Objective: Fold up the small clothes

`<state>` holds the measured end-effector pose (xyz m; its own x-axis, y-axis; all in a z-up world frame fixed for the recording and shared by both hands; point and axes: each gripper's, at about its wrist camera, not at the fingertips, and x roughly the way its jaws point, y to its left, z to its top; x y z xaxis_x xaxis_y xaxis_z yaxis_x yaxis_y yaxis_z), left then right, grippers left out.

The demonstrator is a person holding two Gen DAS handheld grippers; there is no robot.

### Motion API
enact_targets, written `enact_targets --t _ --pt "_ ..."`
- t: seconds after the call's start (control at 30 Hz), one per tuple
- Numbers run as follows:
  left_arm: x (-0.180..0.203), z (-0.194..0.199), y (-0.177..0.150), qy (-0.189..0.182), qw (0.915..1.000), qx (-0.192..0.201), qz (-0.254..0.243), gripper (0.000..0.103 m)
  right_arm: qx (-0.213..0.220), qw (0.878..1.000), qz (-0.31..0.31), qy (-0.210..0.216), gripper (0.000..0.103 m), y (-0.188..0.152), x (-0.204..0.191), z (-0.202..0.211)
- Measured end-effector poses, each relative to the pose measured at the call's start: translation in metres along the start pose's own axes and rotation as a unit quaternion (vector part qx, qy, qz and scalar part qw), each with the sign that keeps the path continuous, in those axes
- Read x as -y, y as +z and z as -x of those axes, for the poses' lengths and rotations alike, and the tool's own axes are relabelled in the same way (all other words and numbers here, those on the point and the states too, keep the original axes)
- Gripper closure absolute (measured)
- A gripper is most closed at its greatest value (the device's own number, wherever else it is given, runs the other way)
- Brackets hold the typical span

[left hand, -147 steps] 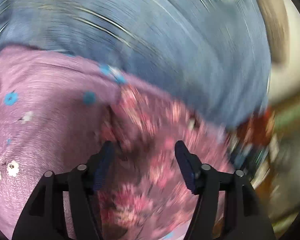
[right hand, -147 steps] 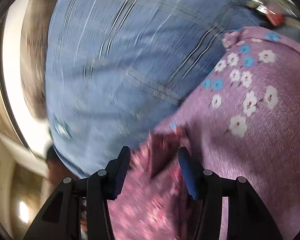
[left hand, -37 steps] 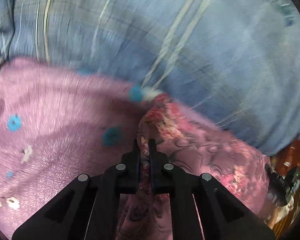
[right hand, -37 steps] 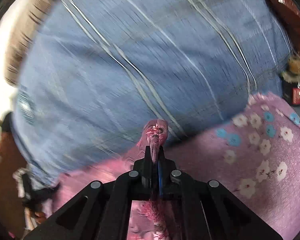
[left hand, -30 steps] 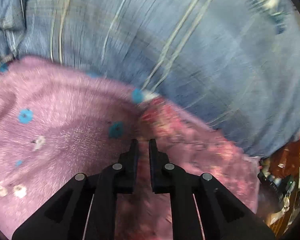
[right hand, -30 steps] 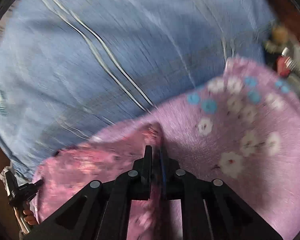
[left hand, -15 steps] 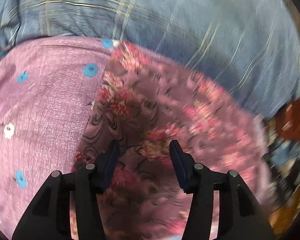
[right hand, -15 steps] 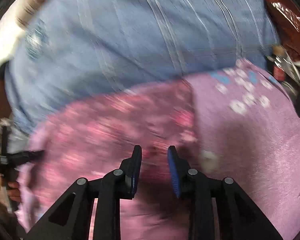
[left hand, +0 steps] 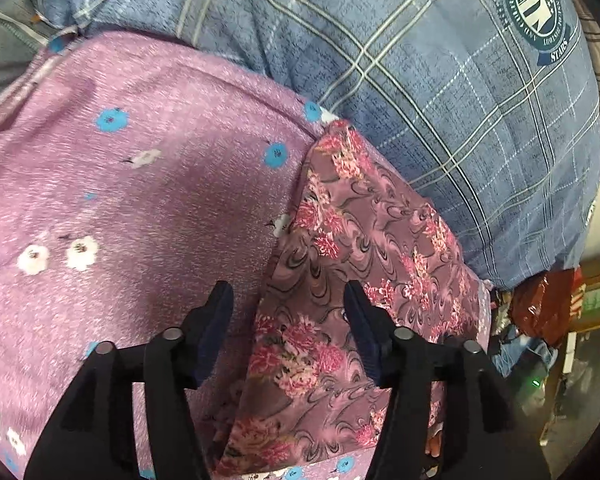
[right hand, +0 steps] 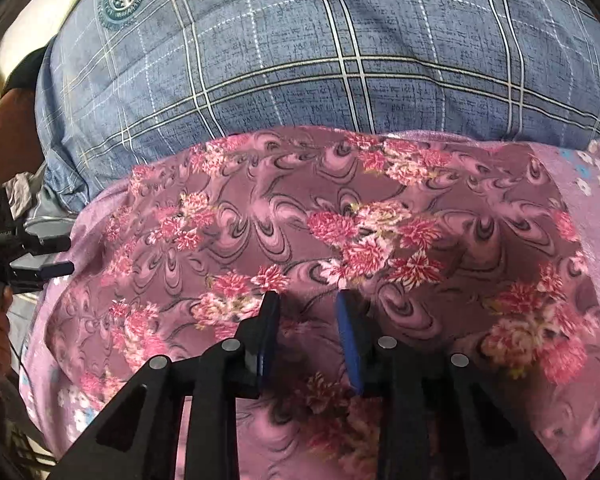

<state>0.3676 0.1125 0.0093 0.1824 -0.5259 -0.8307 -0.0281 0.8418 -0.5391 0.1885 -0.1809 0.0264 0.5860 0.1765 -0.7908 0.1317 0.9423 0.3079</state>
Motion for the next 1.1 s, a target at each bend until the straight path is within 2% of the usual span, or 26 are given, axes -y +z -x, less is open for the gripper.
enact_targets --t 0.07,0.1,0.13,0.17,0.2,0.23,0.27,0.3,0.33,0.37,0.43,0.5,0.63,0.67,0.83,0.93,1.0,1.07,1.1 --pt "0.0 -0.012 -0.002 -0.012 0.9998 -0.017 0.001 0.034 0.039 0.998 0.01 0.04 0.072 0.0 -0.006 0.015" --pt "0.002 -0.018 -0.003 -0.014 0.9996 -0.025 0.001 0.031 0.051 0.998 0.026 0.04 0.068 -0.001 -0.013 0.017" --pt "0.005 -0.029 -0.007 -0.013 0.999 -0.043 -0.001 0.03 0.047 0.997 0.036 0.04 0.066 -0.003 -0.017 0.014" --pt "0.007 -0.037 -0.011 -0.012 0.9984 -0.055 -0.003 0.03 0.026 0.998 0.044 0.042 0.063 -0.005 -0.02 0.002" --pt "0.011 -0.043 -0.015 -0.01 0.9982 -0.058 -0.011 0.029 -0.017 0.998 0.047 0.034 0.061 -0.009 -0.021 -0.02" --pt "0.02 -0.042 -0.019 0.005 0.9986 -0.042 -0.031 0.029 -0.013 0.998 0.053 0.029 0.061 -0.013 -0.021 -0.028" --pt "0.031 -0.042 -0.025 0.005 0.9975 -0.039 -0.059 0.036 0.011 0.998 0.062 0.029 0.061 -0.014 -0.023 -0.028" --pt "0.037 -0.043 -0.029 0.0 0.9962 -0.046 -0.074 0.047 0.008 0.998 0.061 0.027 0.061 -0.012 -0.024 -0.031" --pt "0.047 -0.043 -0.034 0.02 0.9948 -0.039 -0.092 0.075 0.011 0.998 0.057 0.028 0.061 -0.011 -0.024 -0.032" --pt "0.053 -0.041 -0.036 0.033 0.9933 -0.032 -0.106 0.081 0.01 0.998 0.052 0.029 0.061 -0.009 -0.023 -0.034" --pt "0.064 -0.033 -0.041 0.045 0.9918 -0.012 -0.119 0.085 0.011 0.998 0.05 0.031 0.061 -0.008 -0.024 -0.033" --pt "0.078 -0.018 -0.046 0.03 0.9919 0.008 -0.123 0.088 0.014 0.998 0.04 0.041 0.061 -0.008 -0.022 -0.028" --pt "0.117 0.003 -0.056 0.008 0.9876 0.026 -0.154 0.088 0.034 0.998 0.012 0.052 0.061 -0.015 -0.011 0.001" --pt "0.133 0.007 -0.061 0.005 0.9853 0.028 -0.168 0.088 0.04 0.998 0.011 0.05 0.061 -0.02 -0.003 0.021" --pt "0.195 -0.01 -0.086 0.0 0.9731 0.017 -0.23 0.088 0.074 0.996 0.007 0.04 0.056 -0.039 0.017 0.06" --pt "0.223 -0.045 -0.102 0.014 0.9681 -0.015 -0.25 0.087 0.085 0.995 -0.021 0.056 0.052 -0.055 0.037 0.072" --pt "0.232 -0.073 -0.11 0.023 0.9674 -0.052 -0.247 0.082 0.085 0.993 -0.049 0.07 0.049 -0.062 0.053 0.072" --pt "0.238 -0.103 -0.118 0.037 0.9673 -0.103 -0.229 0.07 0.066 0.99 -0.081 0.099 0.049 -0.063 0.068 0.066" --pt "0.24 -0.114 -0.12 0.047 0.9671 -0.12 -0.219 0.07 0.066 0.988 -0.09 0.11 0.049 -0.062 0.072 0.064"
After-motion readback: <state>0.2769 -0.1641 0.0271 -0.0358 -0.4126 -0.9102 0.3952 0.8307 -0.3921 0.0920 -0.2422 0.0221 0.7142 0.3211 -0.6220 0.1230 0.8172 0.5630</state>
